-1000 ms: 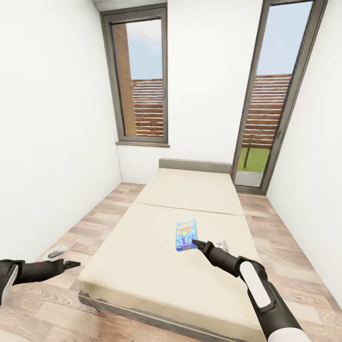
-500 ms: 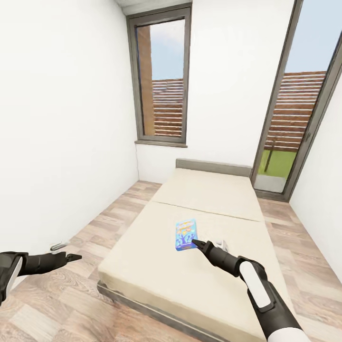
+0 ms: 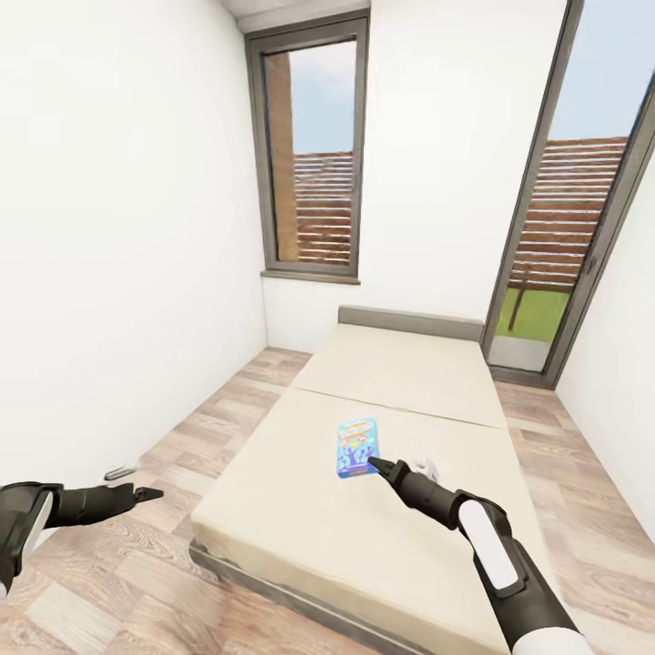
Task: Put all the toys in the child's room - the three board games (two on the bed and one on the table), the two jigsaw puzzles on the table, and the tennis ball on the table - inside the toy box on the table in the child's room.
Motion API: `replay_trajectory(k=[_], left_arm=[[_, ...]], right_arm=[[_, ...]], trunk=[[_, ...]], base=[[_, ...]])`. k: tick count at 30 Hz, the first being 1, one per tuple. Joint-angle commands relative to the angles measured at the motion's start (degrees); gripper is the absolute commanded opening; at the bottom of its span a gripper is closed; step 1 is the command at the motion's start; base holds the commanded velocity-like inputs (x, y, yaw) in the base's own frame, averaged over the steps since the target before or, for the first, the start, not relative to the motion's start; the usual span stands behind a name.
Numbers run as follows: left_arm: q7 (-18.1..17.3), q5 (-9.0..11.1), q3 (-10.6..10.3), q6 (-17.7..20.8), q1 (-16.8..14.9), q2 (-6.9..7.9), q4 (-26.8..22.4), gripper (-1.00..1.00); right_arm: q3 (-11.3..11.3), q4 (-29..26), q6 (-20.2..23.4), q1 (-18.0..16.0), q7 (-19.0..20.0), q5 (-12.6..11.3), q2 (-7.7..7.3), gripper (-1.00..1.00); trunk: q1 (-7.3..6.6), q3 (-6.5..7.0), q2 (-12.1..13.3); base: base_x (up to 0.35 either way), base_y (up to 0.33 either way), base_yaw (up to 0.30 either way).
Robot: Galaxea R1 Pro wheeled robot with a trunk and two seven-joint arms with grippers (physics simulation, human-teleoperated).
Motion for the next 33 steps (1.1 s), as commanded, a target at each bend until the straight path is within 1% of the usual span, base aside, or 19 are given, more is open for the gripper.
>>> replay_trajectory(k=[1,3,9,15,18,33], left_arm=[[-0.5,-0.7,0.2,0.2,-0.1,-0.25,0.0,1.0],[-0.5,-0.7,0.2,0.1,-0.1,-0.52,0.0,1.0],[-0.6,-0.4,0.2,-0.3,-0.1,-0.79,0.0,1.0],[-0.3,-0.8,0.1,-0.3,-0.1,-2.48,0.0,1.0],[-0.3,-0.8,0.1,-0.3,-0.1,-2.95,0.0,1.0],[-0.4,-0.9,0.0,-0.3,-0.1,-3.11,0.0,1.0]], right_arm=[[0.0,0.0,-0.1,0.0,0.2,0.0,0.04,-1.0],[0.1,0.0,-0.8,0.0,0.1,0.0,0.04,-1.0],[0.3,0.0,-1.2,0.0,0.1,0.1,0.01,-1.0],[0.3,0.0,-1.2,0.0,0.2,0.1,0.04,-1.0],[0.3,0.0,-1.2,0.0,0.2,0.1,-0.03,-1.0],[0.3,-0.2,-1.1,0.0,0.2,0.1,-0.02,-1.0]], trunk=[[-0.22,0.11,0.4],[-0.66,0.47,1.2],[-0.66,0.52,1.2],[-0.66,0.7,1.2],[-0.66,0.82,1.2],[-0.66,1.46,1.2]], base=[[0.0,0.0,0.196],[0.0,0.0,0.238],[0.0,0.0,0.276],[-0.013,0.0,0.285],[-0.07,0.0,0.28],[-0.112,-0.062,0.264]])
